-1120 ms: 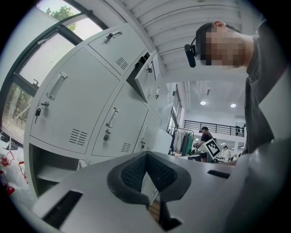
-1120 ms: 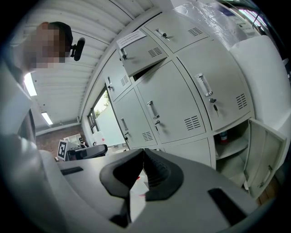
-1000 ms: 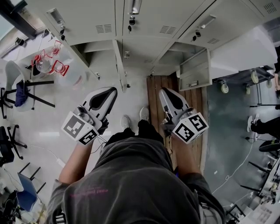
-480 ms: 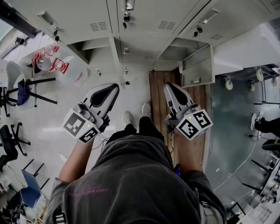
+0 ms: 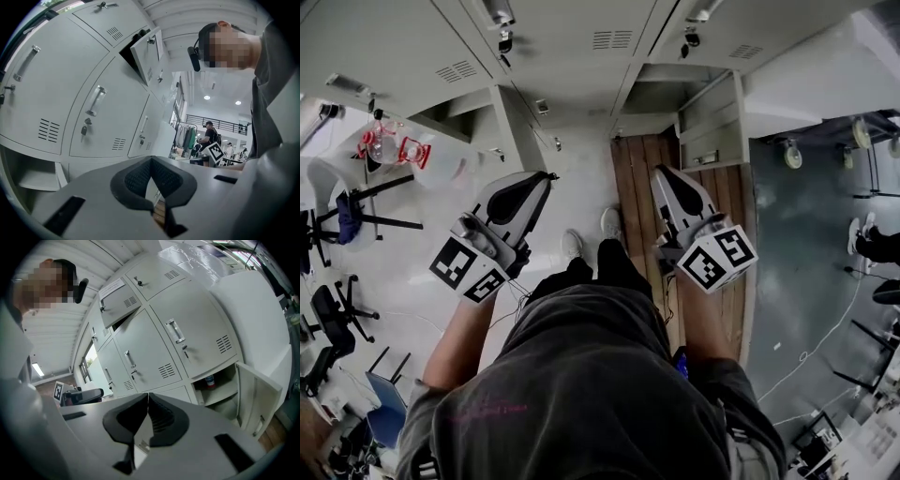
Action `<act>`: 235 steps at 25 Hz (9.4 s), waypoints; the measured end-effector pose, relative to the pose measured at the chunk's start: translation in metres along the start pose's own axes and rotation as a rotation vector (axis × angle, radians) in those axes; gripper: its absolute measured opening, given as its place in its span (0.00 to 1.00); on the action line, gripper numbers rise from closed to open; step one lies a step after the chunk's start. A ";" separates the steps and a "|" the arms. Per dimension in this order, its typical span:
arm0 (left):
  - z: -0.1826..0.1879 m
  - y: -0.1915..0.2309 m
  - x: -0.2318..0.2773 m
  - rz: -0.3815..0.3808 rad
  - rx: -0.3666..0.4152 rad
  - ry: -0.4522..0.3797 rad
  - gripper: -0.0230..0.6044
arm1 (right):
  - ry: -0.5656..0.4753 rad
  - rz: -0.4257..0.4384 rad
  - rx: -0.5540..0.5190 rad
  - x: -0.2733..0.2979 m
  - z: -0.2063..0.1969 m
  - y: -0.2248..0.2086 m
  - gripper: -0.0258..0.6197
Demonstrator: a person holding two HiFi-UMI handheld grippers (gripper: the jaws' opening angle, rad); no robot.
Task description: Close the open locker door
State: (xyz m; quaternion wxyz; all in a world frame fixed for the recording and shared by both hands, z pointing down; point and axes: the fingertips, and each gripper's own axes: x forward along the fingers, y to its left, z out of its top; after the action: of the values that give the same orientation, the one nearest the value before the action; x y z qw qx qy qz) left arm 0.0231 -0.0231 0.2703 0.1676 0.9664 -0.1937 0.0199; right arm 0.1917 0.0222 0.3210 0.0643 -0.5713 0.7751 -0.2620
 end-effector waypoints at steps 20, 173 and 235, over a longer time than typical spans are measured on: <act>-0.037 -0.041 0.157 -0.117 0.002 0.155 0.06 | -0.041 -0.253 0.046 -0.069 0.025 -0.180 0.08; -0.058 0.076 0.103 0.333 -0.138 0.091 0.06 | 0.238 0.076 0.038 0.170 -0.021 -0.196 0.13; -0.034 0.047 0.010 0.340 -0.100 -0.007 0.06 | 0.208 0.058 -0.034 0.137 -0.017 -0.118 0.12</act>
State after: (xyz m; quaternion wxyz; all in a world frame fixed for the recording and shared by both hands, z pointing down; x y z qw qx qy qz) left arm 0.0154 -0.0567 0.3182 0.2090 0.9102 -0.3558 0.0352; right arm 0.2390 -0.1226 0.4191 -0.0188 -0.5195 0.7980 -0.3049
